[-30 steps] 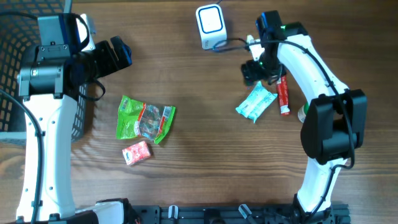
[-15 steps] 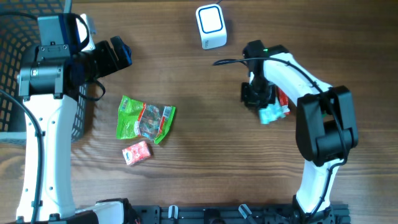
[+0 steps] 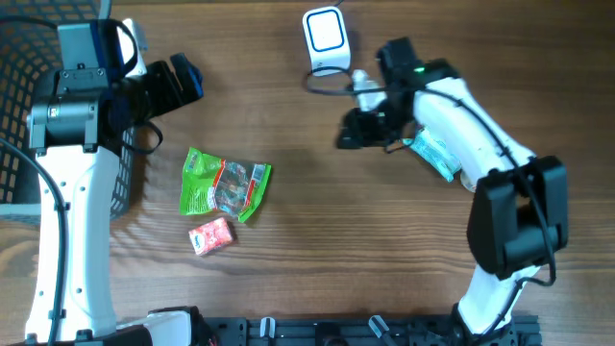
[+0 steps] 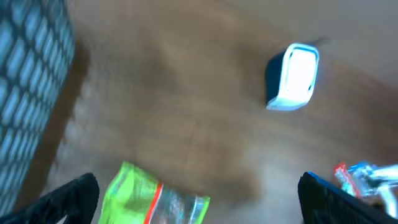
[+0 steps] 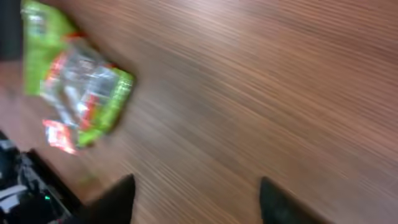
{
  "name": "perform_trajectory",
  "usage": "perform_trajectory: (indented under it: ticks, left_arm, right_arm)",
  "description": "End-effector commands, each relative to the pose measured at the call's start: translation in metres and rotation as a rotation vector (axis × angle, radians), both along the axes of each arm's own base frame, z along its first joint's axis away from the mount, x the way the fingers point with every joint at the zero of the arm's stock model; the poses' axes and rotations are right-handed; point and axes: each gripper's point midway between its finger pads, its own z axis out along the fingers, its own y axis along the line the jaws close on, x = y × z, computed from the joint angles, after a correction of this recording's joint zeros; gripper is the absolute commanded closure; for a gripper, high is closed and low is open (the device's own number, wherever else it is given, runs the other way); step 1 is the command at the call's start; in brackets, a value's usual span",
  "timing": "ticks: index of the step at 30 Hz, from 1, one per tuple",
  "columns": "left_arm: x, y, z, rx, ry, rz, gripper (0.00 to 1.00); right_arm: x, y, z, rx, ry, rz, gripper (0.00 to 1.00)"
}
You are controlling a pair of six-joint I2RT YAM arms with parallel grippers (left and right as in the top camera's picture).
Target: Scan the item barcode
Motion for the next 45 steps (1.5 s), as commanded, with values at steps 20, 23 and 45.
perform_trajectory:
  ticks: [20, 23, 45]
  left_arm:
    - [-0.083, 0.002, -0.25, -0.117, 0.466, 0.397, 0.92]
    - [-0.07, -0.043, -0.276, -0.151, 0.484, 0.26, 0.95]
    - [-0.034, -0.09, -0.261, 0.169, 0.508, 0.111, 0.96]
  right_arm:
    - [0.0, 0.032, 0.002, -0.069, -0.078, -0.006, 0.3]
    - [-0.002, 0.031, 0.001, -0.073, -0.068, -0.009, 0.26]
    - [0.008, -0.049, 0.031, -0.098, -0.074, -0.086, 0.21]
